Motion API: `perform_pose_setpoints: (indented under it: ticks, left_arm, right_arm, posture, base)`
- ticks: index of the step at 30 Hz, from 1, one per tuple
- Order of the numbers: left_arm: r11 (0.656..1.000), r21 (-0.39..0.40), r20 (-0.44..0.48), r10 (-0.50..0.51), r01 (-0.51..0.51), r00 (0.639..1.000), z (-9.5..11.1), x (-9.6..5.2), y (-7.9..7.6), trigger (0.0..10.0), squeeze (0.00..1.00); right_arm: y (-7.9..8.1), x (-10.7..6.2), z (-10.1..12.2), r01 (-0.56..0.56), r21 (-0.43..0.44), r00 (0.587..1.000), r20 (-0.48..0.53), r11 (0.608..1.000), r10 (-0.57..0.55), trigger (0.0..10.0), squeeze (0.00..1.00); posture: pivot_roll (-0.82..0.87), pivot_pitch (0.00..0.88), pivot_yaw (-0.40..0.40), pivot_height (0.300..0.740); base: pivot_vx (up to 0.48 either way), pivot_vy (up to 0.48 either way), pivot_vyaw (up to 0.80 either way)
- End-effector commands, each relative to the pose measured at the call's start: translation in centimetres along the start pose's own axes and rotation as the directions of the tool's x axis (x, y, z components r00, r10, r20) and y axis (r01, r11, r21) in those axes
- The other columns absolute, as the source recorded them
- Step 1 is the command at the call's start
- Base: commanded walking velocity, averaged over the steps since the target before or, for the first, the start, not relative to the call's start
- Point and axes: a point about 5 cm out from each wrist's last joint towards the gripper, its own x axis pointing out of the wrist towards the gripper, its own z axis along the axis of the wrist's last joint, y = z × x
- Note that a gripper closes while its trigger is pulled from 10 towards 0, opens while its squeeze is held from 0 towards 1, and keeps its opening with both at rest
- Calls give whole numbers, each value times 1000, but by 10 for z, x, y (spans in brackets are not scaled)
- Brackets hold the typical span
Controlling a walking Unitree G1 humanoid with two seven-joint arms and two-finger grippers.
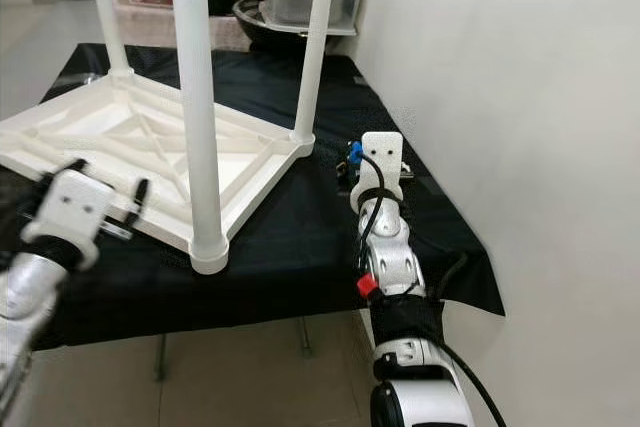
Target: Building children table
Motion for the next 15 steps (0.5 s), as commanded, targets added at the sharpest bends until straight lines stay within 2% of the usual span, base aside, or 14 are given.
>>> perform_pose_setpoints:
  ticks: [1,9,15]
  left_arm:
    - [1000,-5,-26,-18,18,999,-3,-5,-6,10000,0]
    - [999,-21,-32,-25,24,999,-6,-11,-10,10000,0]
    - [984,-113,65,-127,134,990,9,-14,-29,10000,0]
  right_arm:
    - [2,-2,2,-1,-13,1000,11,1000,1,10000,0]
    - [12,-4,12,-47,-6,997,63,999,47,10000,0]
    - [2,-7,6,9,-5,999,42,1000,-9,10000,0]
  posture:
    - [118,0,-135,740]
    - [110,0,-127,740]
    - [101,0,-117,740]
  base:
    - [0,0,0]
    - [0,0,0]
    - [0,0,0]
